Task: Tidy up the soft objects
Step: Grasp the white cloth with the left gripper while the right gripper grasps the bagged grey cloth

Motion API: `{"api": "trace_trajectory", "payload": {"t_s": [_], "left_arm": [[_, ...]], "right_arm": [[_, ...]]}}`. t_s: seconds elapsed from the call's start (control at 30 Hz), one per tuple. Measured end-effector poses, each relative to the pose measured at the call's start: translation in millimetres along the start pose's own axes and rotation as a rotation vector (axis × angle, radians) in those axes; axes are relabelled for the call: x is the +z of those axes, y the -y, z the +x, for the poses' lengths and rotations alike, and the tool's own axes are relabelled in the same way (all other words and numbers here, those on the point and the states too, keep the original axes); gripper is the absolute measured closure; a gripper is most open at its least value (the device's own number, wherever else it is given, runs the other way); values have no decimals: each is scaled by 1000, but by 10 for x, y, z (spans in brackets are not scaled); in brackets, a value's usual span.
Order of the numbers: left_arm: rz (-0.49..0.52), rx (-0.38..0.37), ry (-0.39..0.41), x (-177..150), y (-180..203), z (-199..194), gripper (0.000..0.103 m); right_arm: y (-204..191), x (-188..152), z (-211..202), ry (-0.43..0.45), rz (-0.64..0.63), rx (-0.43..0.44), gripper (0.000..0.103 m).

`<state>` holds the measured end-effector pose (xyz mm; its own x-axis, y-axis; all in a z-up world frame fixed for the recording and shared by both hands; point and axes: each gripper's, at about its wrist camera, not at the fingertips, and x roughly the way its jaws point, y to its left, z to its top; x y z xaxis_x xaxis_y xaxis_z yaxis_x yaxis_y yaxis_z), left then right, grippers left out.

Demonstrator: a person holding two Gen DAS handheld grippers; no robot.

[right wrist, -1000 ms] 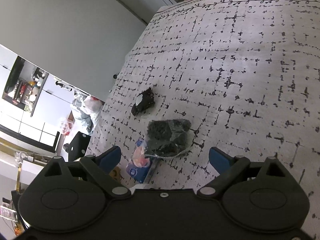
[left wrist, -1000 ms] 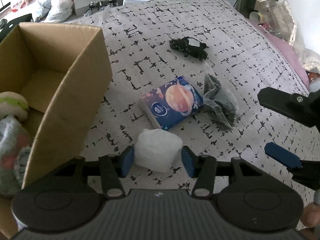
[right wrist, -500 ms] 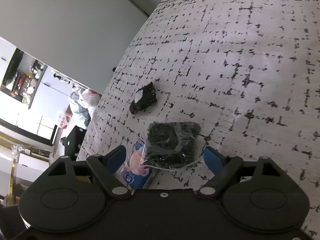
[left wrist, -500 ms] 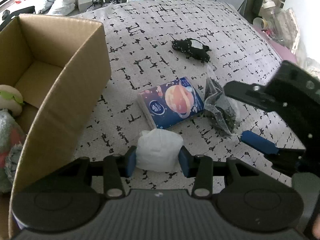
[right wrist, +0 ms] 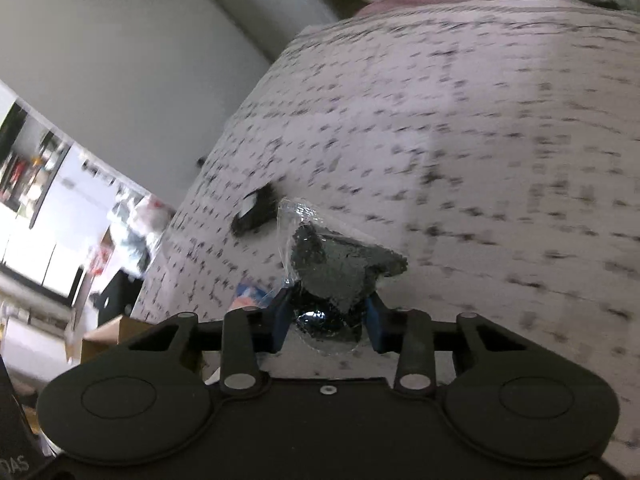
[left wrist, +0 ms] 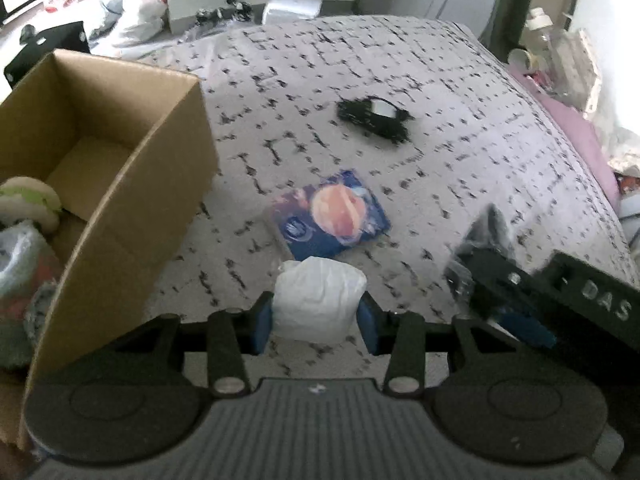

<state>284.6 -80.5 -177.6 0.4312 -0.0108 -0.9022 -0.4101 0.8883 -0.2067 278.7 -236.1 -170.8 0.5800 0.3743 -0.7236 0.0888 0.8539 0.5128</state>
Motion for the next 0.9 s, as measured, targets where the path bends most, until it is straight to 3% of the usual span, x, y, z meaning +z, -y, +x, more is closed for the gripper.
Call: {"api": "trace_trajectory", "payload": {"t_s": [0.3,0.9], "left_arm": [[110,-151,22,-18,-8,-409,60],[254,-312,75,50,-521,-1208,60]], "right_arm": [[26,-198,-479,42,17,-125,66],[-695,-625,-1191,204,-10,-119,66]]}}
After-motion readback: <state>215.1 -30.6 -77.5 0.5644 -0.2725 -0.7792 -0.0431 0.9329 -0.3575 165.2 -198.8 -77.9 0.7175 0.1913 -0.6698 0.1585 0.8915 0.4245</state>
